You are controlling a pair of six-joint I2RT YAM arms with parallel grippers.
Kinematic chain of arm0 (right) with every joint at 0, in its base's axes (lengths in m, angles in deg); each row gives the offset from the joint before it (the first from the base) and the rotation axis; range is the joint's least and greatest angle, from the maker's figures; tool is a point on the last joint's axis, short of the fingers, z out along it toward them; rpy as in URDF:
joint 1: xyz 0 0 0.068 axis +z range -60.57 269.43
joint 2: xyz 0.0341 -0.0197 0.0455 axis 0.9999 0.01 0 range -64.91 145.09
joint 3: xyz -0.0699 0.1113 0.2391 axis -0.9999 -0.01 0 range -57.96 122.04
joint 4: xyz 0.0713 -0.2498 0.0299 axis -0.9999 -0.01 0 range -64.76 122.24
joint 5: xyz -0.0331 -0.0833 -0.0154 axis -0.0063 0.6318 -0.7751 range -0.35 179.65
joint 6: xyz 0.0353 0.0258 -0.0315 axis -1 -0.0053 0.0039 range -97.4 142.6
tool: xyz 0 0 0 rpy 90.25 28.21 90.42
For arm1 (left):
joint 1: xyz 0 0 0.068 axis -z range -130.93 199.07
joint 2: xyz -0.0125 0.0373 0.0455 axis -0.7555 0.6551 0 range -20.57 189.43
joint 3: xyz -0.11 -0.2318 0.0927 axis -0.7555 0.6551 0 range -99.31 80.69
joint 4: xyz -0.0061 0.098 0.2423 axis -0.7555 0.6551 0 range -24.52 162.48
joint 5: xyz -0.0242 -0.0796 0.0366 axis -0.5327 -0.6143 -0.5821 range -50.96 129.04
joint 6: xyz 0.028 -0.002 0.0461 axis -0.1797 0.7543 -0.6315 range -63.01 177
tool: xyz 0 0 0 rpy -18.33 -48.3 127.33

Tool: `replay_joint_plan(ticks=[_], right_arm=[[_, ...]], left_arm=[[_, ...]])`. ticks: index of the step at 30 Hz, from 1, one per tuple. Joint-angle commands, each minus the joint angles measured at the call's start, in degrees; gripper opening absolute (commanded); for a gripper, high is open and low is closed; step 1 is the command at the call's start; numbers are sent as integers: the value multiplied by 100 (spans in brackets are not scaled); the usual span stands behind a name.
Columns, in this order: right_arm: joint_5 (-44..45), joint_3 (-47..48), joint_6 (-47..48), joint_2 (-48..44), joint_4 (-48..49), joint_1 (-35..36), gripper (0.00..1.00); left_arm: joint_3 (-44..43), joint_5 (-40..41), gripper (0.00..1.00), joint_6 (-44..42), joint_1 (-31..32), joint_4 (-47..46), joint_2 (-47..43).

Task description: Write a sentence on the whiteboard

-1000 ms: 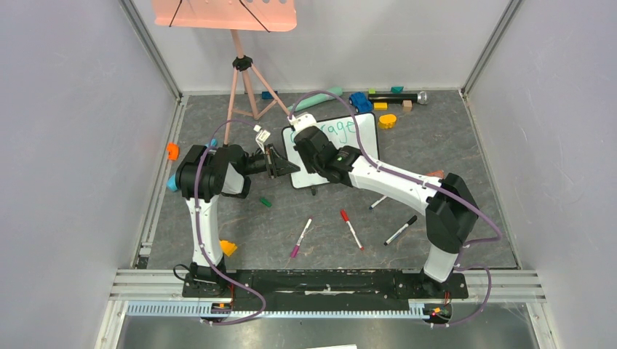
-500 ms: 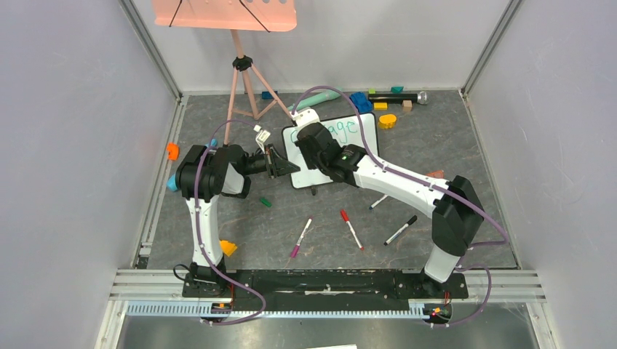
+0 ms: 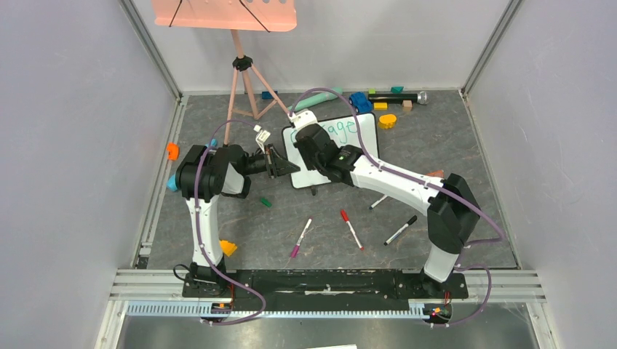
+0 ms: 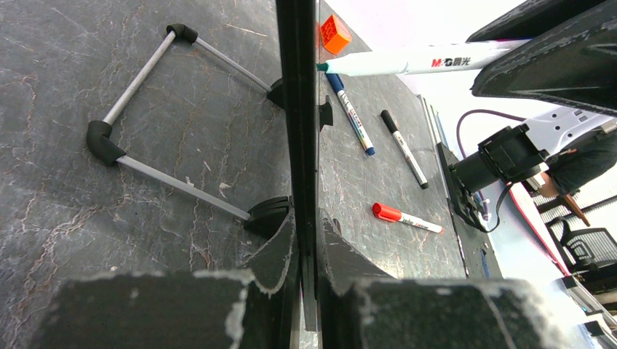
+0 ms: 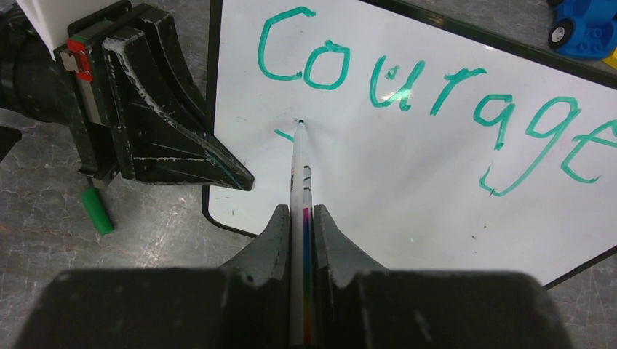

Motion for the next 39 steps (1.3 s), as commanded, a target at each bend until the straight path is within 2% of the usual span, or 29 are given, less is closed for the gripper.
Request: replay_joint_plan(ticks=[1, 15, 39], right_arm=[[90, 238, 56, 54, 275, -33, 0], [-22, 134, 65, 153, 257, -64, 0], [-413, -762, 19, -222, 211, -64, 0]], left_arm=[[14, -59, 2, -490, 45, -420, -176], [8, -60, 2, -490, 54, -420, -161], [-10, -58, 2, -472, 51, -420, -163]])
